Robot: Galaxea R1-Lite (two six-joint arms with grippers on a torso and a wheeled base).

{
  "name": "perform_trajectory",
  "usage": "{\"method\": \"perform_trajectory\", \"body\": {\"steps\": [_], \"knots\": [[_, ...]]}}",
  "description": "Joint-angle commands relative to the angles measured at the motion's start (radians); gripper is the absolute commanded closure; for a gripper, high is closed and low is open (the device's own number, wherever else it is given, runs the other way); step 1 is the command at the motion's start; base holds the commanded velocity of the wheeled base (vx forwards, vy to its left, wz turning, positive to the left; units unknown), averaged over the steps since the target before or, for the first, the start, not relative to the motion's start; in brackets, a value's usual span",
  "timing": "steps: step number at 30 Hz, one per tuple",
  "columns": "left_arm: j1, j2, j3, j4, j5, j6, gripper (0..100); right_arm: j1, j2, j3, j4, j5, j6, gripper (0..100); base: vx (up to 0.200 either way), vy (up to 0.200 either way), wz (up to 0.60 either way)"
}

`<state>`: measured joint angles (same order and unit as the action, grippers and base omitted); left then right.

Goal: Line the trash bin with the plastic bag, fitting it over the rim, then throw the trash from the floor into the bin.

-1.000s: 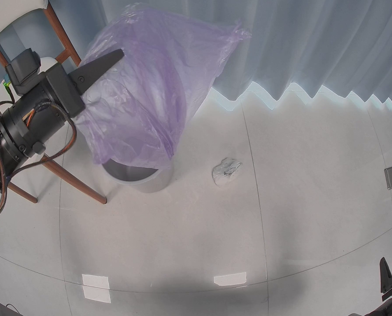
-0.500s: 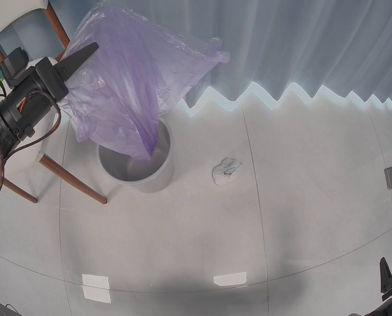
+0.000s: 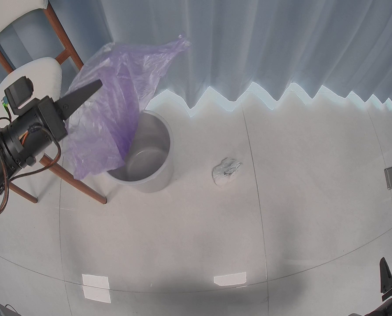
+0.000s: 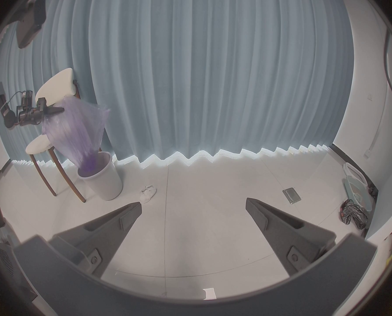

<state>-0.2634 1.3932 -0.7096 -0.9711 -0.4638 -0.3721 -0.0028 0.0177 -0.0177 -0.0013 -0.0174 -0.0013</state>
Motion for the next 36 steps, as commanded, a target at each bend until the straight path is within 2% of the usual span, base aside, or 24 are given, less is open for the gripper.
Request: {"method": "perform_trajectory", "body": {"steps": [1,9,13,19,21,24,28,30,32,33,34,36], "knots": [[0.027,-0.016,0.051,0.011,-0.015,-0.001,100,0.0,-0.018,0.018,0.0,0.007,0.0,0,0.2,0.0,0.0],[0.009,-0.046,0.044,0.008,-0.019,-0.001,100,0.0,-0.018,0.018,0.0,0.014,-0.006,0,0.2,0.0,0.0],[-0.03,-0.097,0.044,0.009,-0.067,-0.001,100,0.0,-0.018,0.018,0.0,0.03,-0.013,0,0.2,0.0,0.0],[-0.062,-0.128,0.051,0.02,-0.091,-0.005,100,0.0,-0.018,0.018,-0.008,0.03,-0.011,0,0.0,0.0,0.0],[-0.06,-0.126,0.055,0.02,-0.093,-0.005,100,0.0,-0.005,-0.067,-0.069,0.039,0.007,0,0.0,0.0,0.0],[-0.062,-0.122,0.061,0.02,-0.093,-0.005,100,0.003,0.097,-0.222,-0.08,0.039,0.038,0,0.0,0.0,0.0],[-0.071,-0.12,0.061,0.02,-0.09,-0.004,100,0.043,0.209,-0.242,-0.08,0.04,0.066,0,0.0,0.0,0.0],[-0.071,-0.12,0.055,0.02,-0.088,-0.004,100,0.076,0.265,-0.228,-0.078,0.04,0.119,0,0.0,0.0,0.0],[-0.079,-0.125,0.044,0.02,-0.09,-0.002,100,0.115,0.337,-0.197,-0.078,0.042,0.261,0,0.0,0.0,0.0],[-0.079,-0.125,0.042,0.02,-0.09,-0.002,100,0.116,0.341,-0.196,-0.078,0.042,0.271,0,0.0,0.0,0.0],[-0.092,-0.129,0.03,0.02,-0.088,-0.004,100,0.139,0.404,-0.188,-0.077,0.057,0.412,0,0.0,0.0,0.0],[-0.099,-0.129,0.013,0.02,-0.085,-0.007,100,0.156,0.47,-0.189,-0.072,0.128,0.558,0,0.0,0.0,0.0]]}}
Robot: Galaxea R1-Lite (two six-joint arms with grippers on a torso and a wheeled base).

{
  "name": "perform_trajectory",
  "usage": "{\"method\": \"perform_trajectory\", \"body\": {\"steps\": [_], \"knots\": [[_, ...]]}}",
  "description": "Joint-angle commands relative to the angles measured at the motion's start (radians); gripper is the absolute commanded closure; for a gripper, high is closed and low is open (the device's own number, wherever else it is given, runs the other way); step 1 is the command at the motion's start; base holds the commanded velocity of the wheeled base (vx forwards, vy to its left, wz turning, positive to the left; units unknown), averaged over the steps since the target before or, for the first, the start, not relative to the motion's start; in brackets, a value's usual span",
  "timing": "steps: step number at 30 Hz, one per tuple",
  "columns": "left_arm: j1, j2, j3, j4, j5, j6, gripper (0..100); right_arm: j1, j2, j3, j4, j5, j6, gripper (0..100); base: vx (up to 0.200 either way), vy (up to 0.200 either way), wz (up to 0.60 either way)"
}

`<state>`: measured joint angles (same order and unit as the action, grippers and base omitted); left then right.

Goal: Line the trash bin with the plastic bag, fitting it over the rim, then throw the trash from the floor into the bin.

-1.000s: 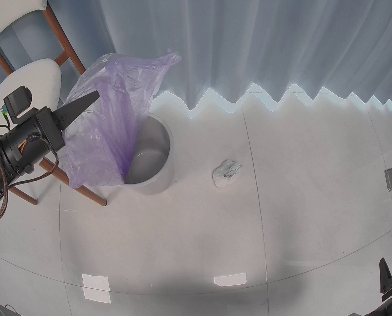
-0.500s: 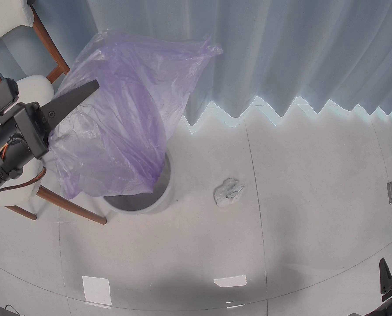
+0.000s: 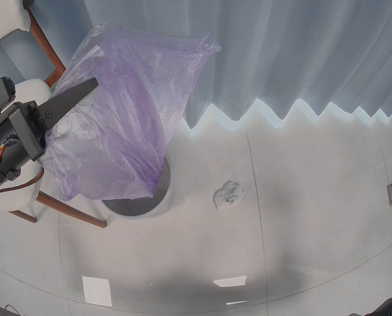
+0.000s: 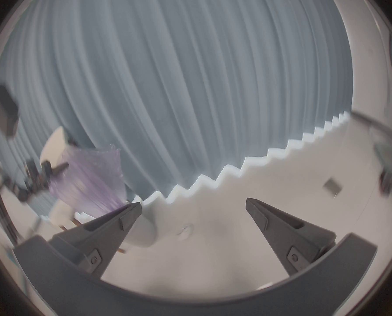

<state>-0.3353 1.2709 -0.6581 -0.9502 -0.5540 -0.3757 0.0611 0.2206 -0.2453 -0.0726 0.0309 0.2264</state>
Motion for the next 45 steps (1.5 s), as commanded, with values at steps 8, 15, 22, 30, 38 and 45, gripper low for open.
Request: {"method": "perform_trajectory", "body": {"steps": [8,15,22,30,38,45], "knots": [[-0.028,0.008,-0.054,0.001,0.006,-0.005,100,0.094,0.503,0.032,0.004,0.262,0.424,0,0.0,0.0,0.0],[-0.03,0.013,-0.048,0.002,0.006,-0.005,100,0.135,0.781,0.008,-0.089,0.3,0.432,0,0.0,0.0,0.0],[-0.033,0.019,-0.044,0.024,0.006,-0.003,100,0.212,1.01,0.006,-0.271,0.299,0.432,0,0.0,0.0,0.0],[-0.033,0.027,-0.043,0.024,0.006,-0.005,100,0.29,1.203,-0.029,-0.412,0.254,0.433,0,0.0,0.0,0.0],[-0.034,0.027,-0.043,0.037,0.006,-0.005,100,0.39,1.341,-0.155,-0.423,0.167,0.453,0,0.0,0.0,0.0],[-0.033,0.027,-0.043,0.039,0.006,-0.005,100,0.459,1.494,-0.232,-0.447,0.064,0.452,0,0.0,0.0,0.0]]}}
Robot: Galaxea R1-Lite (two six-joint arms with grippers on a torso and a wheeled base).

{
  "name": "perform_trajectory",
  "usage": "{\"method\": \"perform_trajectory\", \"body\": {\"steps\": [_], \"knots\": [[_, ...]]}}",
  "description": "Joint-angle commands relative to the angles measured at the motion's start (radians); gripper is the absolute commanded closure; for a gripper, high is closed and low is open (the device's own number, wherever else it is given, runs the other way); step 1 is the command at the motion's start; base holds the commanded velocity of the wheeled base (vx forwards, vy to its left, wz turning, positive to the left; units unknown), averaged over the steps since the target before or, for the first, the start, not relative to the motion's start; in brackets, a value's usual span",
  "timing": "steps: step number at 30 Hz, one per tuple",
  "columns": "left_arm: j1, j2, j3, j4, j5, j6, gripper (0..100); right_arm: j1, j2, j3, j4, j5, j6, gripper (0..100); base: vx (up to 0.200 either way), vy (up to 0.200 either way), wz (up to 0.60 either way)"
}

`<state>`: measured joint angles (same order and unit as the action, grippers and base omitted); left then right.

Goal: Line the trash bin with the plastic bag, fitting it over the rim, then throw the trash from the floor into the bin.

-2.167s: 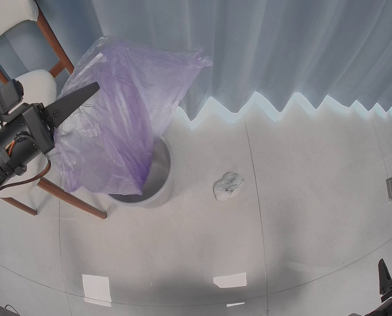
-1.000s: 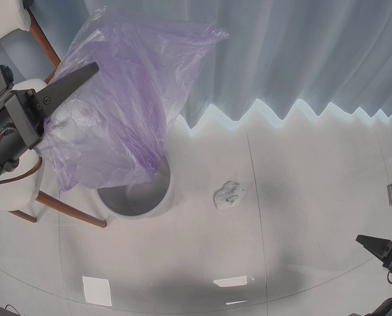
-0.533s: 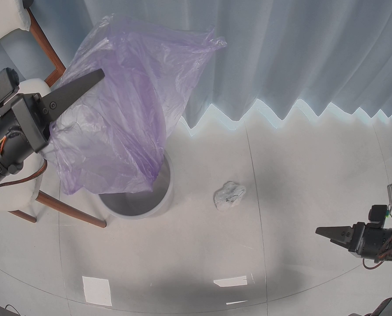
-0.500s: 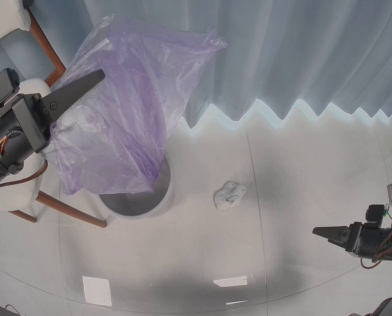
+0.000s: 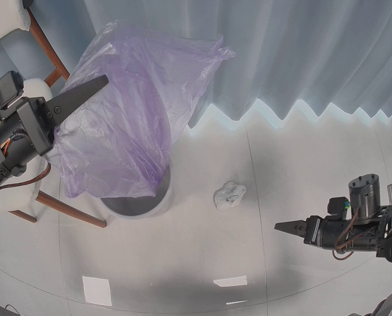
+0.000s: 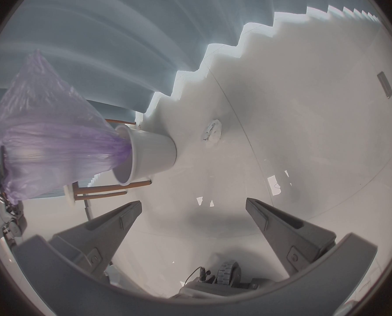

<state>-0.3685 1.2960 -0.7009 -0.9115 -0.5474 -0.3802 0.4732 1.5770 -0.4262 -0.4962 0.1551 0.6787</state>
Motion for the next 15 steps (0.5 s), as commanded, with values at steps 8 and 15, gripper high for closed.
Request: {"method": "perform_trajectory", "body": {"steps": [8,15], "knots": [[0.0,0.002,0.0,0.019,0.0,0.0,100,0.062,0.31,-0.108,-0.263,-0.101,-0.002,0,0.0,0.0,0.0],[0.003,0.019,0.001,0.022,0.0,0.0,100,0.062,0.42,-0.273,-0.245,-0.1,0.001,0,0.0,0.0,0.0]]}}
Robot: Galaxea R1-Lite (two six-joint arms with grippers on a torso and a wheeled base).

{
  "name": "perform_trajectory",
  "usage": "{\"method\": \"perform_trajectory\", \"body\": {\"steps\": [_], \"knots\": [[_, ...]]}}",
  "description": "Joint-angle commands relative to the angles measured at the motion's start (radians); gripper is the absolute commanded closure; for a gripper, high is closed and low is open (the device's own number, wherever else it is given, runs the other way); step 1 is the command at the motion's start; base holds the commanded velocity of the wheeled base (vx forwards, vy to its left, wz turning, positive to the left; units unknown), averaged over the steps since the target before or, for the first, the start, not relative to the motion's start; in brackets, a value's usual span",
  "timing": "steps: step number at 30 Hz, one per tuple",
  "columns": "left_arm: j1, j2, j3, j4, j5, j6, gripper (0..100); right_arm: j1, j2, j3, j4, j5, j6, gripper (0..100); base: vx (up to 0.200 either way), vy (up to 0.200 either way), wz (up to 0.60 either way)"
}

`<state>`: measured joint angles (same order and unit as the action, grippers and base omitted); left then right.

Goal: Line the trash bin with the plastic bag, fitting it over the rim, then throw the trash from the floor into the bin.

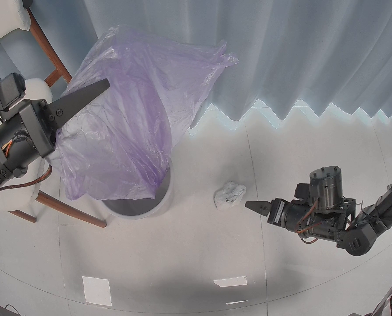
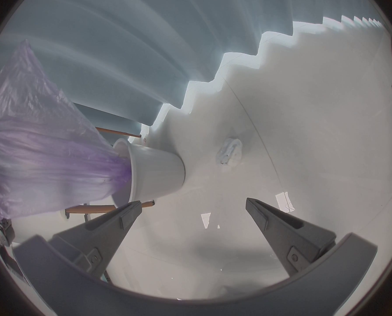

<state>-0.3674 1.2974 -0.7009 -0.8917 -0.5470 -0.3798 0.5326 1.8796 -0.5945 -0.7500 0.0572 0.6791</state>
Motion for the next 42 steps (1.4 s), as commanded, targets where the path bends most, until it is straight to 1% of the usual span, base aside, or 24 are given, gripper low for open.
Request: {"method": "perform_trajectory", "body": {"steps": [1,2,4,5,9,14,17,22,24,27,31,35,42], "knots": [[0.005,0.02,0.001,0.002,0.001,-0.001,100,0.003,0.131,-0.13,0.011,-0.002,0.0,0,0.0,0.0,0.0],[0.005,0.02,0.001,0.002,-0.001,-0.001,100,0.003,0.136,-0.137,0.009,-0.002,0.0,0,0.0,0.0,0.0],[0.01,0.022,0.001,0.002,-0.001,-0.001,100,0.012,0.179,-0.212,0.008,0.0,0.0,0,0.0,0.0,0.0],[0.01,0.022,0.001,0.002,-0.001,-0.001,100,0.012,0.179,-0.212,0.008,0.0,0.0,0,0.0,0.0,0.0],[0.032,0.023,0.001,0.002,0.001,-0.001,100,0.06,0.251,-0.372,0.014,0.006,0.0,0,0.0,0.0,0.0],[0.088,0.023,0.012,0.002,-0.008,0.001,100,0.098,0.337,-0.551,0.038,0.006,0.014,0,0.0,0.0,0.0],[0.11,0.025,0.012,0.002,-0.01,-0.001,100,0.118,0.382,-0.647,0.09,0.006,0.026,0,0.0,0.0,0.0],[0.163,0.036,0.004,0.002,-0.01,-0.001,100,0.139,0.446,-0.838,0.242,0.006,0.028,0,0.0,0.0,0.0],[0.176,0.039,0.001,0.002,-0.01,0.001,100,0.142,0.47,-0.901,0.282,0.006,0.026,0,0.0,0.0,0.0],[0.179,0.039,0.006,0.002,-0.011,0.001,100,0.145,0.493,-0.955,0.305,0.006,0.026,0,0.0,0.0,0.0],[0.183,0.039,0.007,0.002,-0.01,0.001,100,0.149,0.52,-0.982,0.31,0.007,0.025,0,0.0,0.0,0.0],[0.223,0.037,-0.002,0.002,-0.01,0.002,100,0.159,0.559,-1.009,0.316,0.006,0.025,0,0.0,0.0,0.0],[0.217,0.036,0.001,0.002,-0.01,0.004,100,0.184,0.576,-1.03,0.314,0.007,0.023,0,0.0,0.0,0.0]]}}
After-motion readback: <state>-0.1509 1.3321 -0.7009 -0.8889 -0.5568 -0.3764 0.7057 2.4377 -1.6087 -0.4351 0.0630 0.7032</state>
